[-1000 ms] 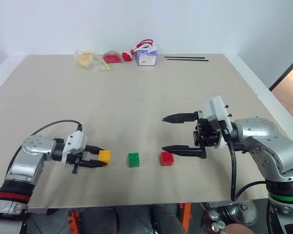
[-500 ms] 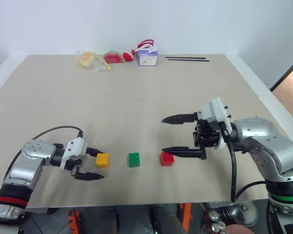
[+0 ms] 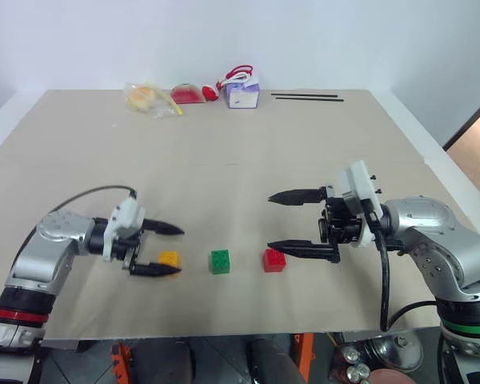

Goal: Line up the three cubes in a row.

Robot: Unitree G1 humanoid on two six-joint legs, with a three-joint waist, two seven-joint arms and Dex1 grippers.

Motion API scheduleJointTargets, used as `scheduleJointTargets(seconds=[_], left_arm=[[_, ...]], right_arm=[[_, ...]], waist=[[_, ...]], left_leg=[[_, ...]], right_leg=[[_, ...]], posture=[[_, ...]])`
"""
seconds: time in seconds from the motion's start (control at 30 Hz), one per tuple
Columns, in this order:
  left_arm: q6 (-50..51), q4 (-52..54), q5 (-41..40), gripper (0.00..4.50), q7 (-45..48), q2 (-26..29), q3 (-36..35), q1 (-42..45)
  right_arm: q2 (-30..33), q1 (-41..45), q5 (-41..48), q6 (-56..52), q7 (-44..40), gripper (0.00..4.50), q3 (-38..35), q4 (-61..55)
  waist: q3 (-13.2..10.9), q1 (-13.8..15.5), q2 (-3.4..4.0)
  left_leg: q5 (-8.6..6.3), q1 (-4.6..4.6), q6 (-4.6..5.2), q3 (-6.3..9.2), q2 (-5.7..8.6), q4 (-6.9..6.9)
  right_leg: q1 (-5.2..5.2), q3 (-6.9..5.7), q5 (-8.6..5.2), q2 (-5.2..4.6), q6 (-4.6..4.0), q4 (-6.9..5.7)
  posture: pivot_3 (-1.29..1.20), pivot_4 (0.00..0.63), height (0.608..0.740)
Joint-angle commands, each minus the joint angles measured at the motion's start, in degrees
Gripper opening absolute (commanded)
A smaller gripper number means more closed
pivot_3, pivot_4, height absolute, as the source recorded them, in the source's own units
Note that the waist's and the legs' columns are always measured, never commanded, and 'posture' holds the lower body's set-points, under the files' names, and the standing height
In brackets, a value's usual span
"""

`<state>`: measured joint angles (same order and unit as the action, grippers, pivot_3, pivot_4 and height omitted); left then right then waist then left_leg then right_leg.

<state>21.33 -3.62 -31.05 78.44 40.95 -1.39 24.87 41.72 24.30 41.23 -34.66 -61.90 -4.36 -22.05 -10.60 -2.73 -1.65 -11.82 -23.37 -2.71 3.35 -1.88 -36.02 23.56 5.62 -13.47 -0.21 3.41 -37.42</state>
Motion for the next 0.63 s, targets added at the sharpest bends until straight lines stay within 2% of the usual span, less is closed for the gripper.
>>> scheduleJointTargets(seconds=[0.03,0.1,0.17,0.23,0.33,0.47,0.53,0.63], left_arm=[[10.98,5.91,-7.50,4.47,-15.47,-4.66,-7.02,1.69],[14.66,9.00,-9.89,4.47,-25.32,-8.87,-10.52,1.19],[15.01,10.59,-8.95,4.47,-36.67,-13.95,-13.72,0.71],[11.27,10.70,-3.28,4.47,-50.15,-19.64,-16.13,-0.23],[4.04,11.06,6.60,4.47,-65.08,-26.12,-17.10,-3.87],[-2.20,9.87,13.33,4.47,-74.57,-31.08,-16.16,-6.07],[-4.72,8.34,17.82,4.47,-77.85,-32.01,-14.33,-6.63],[-7.57,5.38,20.29,4.47,-79.17,-33.06,-12.92,-6.77]], right_arm=[[-2.68,-1.81,3.79,-1.26,7.54,4.50,-6.01,-1.97],[-5.81,-2.93,4.15,-1.44,14.24,4.50,-8.61,-2.59],[-9.66,-3.42,2.45,-0.76,22.27,4.50,-10.52,-2.41],[-14.07,-4.60,-3.83,2.02,31.87,4.50,-10.59,-1.58],[-21.76,-8.09,-15.24,8.73,45.21,4.50,-9.33,1.34],[-29.63,-10.87,-24.26,17.93,55.76,4.50,-9.83,8.83],[-31.53,-11.56,-28.48,21.93,58.90,4.50,-8.80,12.07],[-33.13,-11.30,-31.54,24.77,61.33,4.50,-7.87,14.97]], waist=[[0.00,0.00,0.00],[0.01,-0.02,-0.01],[0.01,-0.05,-0.01],[0.04,-0.01,-0.03],[0.14,0.03,-0.10],[0.13,0.13,-0.09],[0.13,0.20,-0.09],[0.14,0.17,-0.09]], left_leg=[[0.00,0.00,0.00,0.03,0.00,-0.05],[0.00,0.03,0.00,0.03,0.01,-0.09],[0.00,0.02,0.00,0.04,0.01,-0.18],[0.00,0.08,0.00,0.02,0.02,-0.19],[0.03,0.15,-0.02,0.07,0.04,-0.27],[0.09,0.07,-0.15,0.00,0.11,-0.27],[0.16,0.07,-0.26,-0.03,0.16,-0.28],[0.23,0.13,-0.29,-0.09,0.21,-0.29]], right_leg=[[-0.03,-0.03,0.00,0.00,0.01,0.00],[-0.10,0.00,0.01,-0.01,0.04,-0.01],[-0.10,0.02,0.04,-0.01,0.07,-0.05],[-0.11,0.06,0.08,0.00,0.08,-0.09],[-0.18,0.07,0.16,0.02,0.08,-0.15],[-0.09,0.18,0.21,-0.01,0.11,-0.16],[-0.11,0.21,0.29,-0.05,0.17,-0.15],[-0.16,0.30,0.38,-0.07,0.24,-0.12]], posture=[[0.00,0.150,0.740],[0.00,0.150,0.740],[0.00,0.150,0.740],[0.00,0.150,0.740],[0.00,0.150,0.740],[0.00,0.150,0.740],[0.00,0.150,0.740],[0.00,0.150,0.740]])
